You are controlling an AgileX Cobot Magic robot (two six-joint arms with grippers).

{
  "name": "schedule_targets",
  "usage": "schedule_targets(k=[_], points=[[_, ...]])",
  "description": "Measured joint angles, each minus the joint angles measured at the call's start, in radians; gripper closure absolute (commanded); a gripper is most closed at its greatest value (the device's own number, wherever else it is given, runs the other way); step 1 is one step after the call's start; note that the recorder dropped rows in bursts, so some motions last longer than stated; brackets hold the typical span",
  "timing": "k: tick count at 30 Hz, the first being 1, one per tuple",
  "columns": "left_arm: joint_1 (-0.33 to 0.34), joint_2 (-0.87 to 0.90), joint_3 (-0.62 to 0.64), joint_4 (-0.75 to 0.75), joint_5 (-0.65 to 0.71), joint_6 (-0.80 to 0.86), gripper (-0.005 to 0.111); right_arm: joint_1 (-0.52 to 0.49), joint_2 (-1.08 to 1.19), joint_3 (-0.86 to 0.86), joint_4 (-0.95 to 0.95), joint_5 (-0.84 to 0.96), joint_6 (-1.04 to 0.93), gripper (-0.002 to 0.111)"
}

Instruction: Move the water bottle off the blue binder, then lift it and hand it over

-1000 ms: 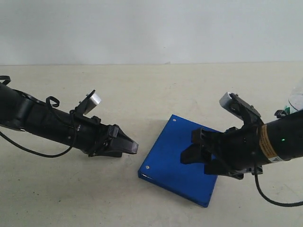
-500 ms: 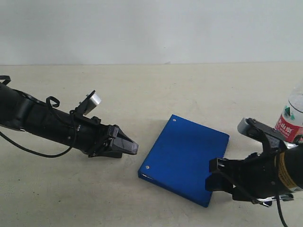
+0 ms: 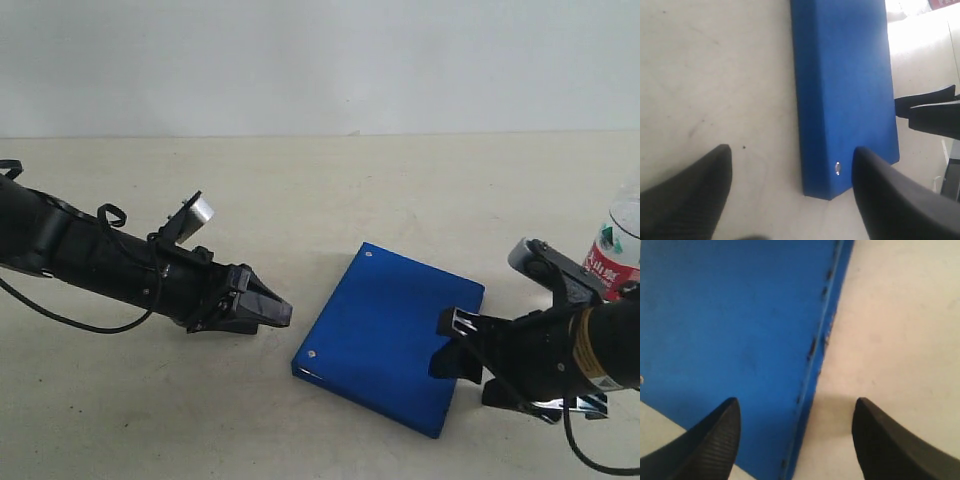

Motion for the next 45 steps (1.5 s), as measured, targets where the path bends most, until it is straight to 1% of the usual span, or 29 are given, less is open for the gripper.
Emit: schedule_targets(k=[11, 15, 20, 25, 28, 32, 35, 38, 40, 42, 44, 45], points=[[0.000, 0.000, 0.000, -0.014, -0.002, 0.006, 0.042, 0.000, 0.114, -0.106, 0.030, -0.086, -0.018, 0.049], [0.000, 0.000, 0.000, -0.014, 0.007, 0.006, 0.042, 0.000, 0.140, -0.133, 0.041, -0.142, -0.069, 0.049], [0.000, 0.000, 0.000, -0.014, 0.013, 0.006, 0.042, 0.000, 0.153, -0.165, 0.055, -0.281, -0.165, 0.049], [0.000, 0.000, 0.000, -0.015, 0.003, 0.008, 0.042, 0.000, 0.153, -0.179, 0.152, -0.416, -0.248, 0.049], [0.000, 0.000, 0.000, -0.015, 0.003, 0.008, 0.042, 0.000, 0.153, -0.179, 0.177, -0.427, -0.262, 0.049], [0.000, 0.000, 0.000, -0.015, 0.003, 0.008, 0.042, 0.000, 0.156, -0.179, 0.206, -0.369, -0.281, 0.049], [0.000, 0.000, 0.000, -0.015, 0.003, 0.012, 0.042, 0.000, 0.177, -0.179, 0.281, -0.334, -0.323, 0.049], [0.000, 0.000, 0.000, -0.030, 0.003, 0.024, 0.042, 0.000, 0.211, -0.179, 0.357, -0.358, -0.358, 0.049], [0.000, 0.000, 0.000, -0.045, 0.003, 0.028, 0.042, 0.000, 0.234, -0.179, 0.396, -0.407, -0.388, 0.057], [0.000, 0.000, 0.000, -0.054, 0.003, 0.028, 0.042, 0.000, 0.251, -0.181, 0.416, -0.438, -0.404, 0.070], [0.000, 0.000, 0.000, -0.059, 0.003, 0.030, 0.042, 0.000, 0.267, -0.189, 0.420, -0.450, -0.408, 0.085], [0.000, 0.000, 0.000, -0.061, 0.003, 0.030, 0.042, 0.000, 0.277, -0.197, 0.422, -0.453, -0.411, 0.090]])
